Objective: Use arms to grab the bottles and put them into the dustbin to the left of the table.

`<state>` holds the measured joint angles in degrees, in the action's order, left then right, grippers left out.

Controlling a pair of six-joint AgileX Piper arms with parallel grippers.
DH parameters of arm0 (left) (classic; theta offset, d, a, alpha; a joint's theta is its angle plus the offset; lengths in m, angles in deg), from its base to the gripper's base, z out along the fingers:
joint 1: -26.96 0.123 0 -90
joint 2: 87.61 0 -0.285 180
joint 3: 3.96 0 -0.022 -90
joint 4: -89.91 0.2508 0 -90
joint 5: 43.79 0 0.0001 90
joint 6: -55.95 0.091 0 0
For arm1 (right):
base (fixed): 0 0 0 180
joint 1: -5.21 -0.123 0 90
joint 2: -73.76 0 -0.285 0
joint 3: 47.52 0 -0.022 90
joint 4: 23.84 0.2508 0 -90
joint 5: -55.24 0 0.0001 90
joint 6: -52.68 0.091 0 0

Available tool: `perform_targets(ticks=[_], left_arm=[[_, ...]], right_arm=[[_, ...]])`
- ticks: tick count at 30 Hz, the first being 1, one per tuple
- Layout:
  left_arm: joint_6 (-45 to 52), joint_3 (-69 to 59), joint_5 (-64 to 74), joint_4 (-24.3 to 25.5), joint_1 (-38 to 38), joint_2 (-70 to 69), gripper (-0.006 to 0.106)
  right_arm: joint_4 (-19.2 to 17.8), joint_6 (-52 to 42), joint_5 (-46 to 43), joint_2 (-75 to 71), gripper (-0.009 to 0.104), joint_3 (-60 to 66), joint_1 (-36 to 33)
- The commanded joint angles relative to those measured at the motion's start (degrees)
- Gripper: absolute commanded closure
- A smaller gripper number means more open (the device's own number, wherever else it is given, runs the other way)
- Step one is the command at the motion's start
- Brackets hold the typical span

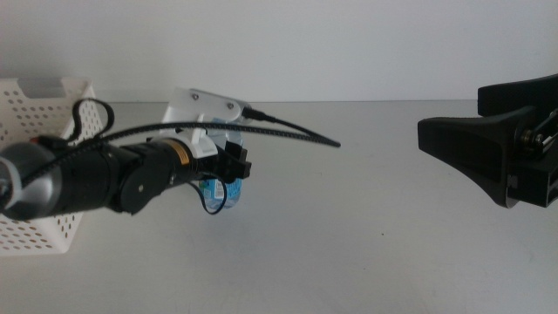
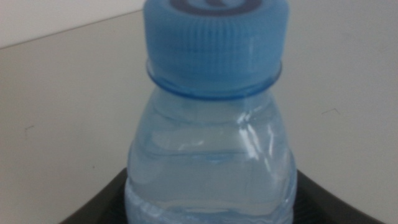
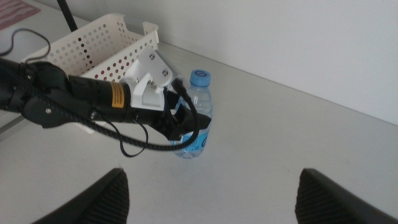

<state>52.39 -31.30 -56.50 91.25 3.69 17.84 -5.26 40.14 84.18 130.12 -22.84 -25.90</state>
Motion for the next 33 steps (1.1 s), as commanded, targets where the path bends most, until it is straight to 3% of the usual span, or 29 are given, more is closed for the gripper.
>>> perform_targets(ticks=[1, 5, 12, 15, 24, 33], left_arm=[[0.2, 6.8, 3.2, -0.5, 0.0, -6.4, 0.102], [3.6, 15.7, 18.4, -0.6, 3.5, -9.0, 0.102], [16.4, 35.8, 52.4, -1.0, 16.1, -9.6, 0.102], [20.3, 41.2, 60.1, -1.3, 21.3, -9.6, 0.102], [20.8, 42.9, 65.0, -4.0, 36.0, -7.8, 0.102], [20.8, 42.9, 62.2, -5.1, 38.8, 1.7, 0.102]], right_arm=[[0.5, -0.7, -4.3, -0.3, 0.010, -1.8, 0.0], [0.5, -0.7, -4.3, -0.3, 0.010, -1.8, 0.0], [0.5, -0.7, -4.3, -0.3, 0.010, -1.8, 0.0], [0.5, -0.7, -4.3, -0.3, 0.010, -1.8, 0.0], [0.5, -0.7, -4.3, -0.3, 0.010, -1.8, 0.0], [0.5, -0.7, -4.3, -0.3, 0.010, -1.8, 0.0]])
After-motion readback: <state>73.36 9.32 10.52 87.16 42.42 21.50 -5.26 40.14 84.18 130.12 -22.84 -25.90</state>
